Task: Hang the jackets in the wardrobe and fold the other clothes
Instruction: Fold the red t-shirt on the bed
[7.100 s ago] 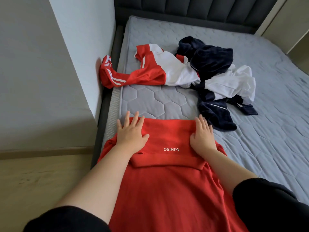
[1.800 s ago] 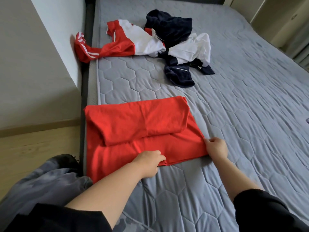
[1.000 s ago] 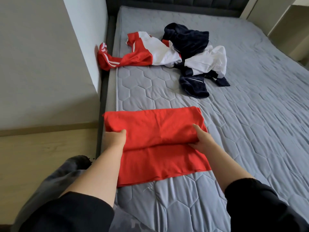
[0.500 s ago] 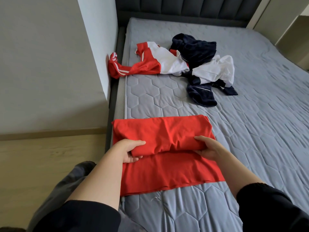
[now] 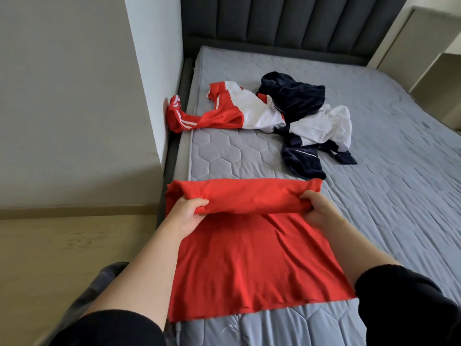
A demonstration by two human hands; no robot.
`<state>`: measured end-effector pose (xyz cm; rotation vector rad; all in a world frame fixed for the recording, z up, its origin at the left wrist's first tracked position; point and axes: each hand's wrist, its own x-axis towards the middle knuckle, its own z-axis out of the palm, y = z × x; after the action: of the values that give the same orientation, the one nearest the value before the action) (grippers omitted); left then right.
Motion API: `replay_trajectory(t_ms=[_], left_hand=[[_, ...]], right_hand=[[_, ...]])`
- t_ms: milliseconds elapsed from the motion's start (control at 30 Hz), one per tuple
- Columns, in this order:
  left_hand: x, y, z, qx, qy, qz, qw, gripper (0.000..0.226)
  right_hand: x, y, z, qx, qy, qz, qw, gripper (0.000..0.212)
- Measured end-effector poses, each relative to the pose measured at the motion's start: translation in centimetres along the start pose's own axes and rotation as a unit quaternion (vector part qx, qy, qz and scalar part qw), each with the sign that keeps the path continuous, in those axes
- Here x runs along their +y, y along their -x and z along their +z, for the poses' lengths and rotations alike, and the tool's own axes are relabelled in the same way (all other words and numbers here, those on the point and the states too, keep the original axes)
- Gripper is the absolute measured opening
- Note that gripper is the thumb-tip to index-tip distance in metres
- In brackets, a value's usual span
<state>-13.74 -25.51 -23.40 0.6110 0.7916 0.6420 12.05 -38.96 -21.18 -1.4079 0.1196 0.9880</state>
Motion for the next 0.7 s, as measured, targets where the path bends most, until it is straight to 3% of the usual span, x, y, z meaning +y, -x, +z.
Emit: replay_trajectory(t_ms=[133,200,333,467,600,700], left_hand=[[-1.6,0.0,-1.0,0.064,-0.038,-0.058,0.996,0.032],[-3.4,0.3,-2.0,0.134,-0.084,-0.119,0.980,0.034],[-5.3,0.8,-2.7,0.178,-0.124,-0.157,0.963,0.037],[-5.7,0.6,-2.5,0.239,-0.161,-0.107,0.952,0.038],[-5.5,0.7,-1.5,0.316,-0.365,0.026,0.875,0.045],[-4.3,0.2,-1.1,0.349,-0.293,0.073,0.887,0.060]], right_hand=[[0.8,-0.6,-0.4,0.000,0.053,-0.014,0.999,0.026],[2.9,-1.1,-1.6,0.031,0.079,0.000,0.996,0.027],[6.1,-1.9,-3.4,0.086,0.067,0.004,0.994,0.029],[6.6,-2.5,-3.2,0.132,0.156,-0.040,0.978,0.028],[6.4,-2.2,-2.9,0.179,0.302,-0.144,0.925,0.016],[5.6,-2.0,-3.0,0.193,0.278,-0.170,0.925,0.025]])
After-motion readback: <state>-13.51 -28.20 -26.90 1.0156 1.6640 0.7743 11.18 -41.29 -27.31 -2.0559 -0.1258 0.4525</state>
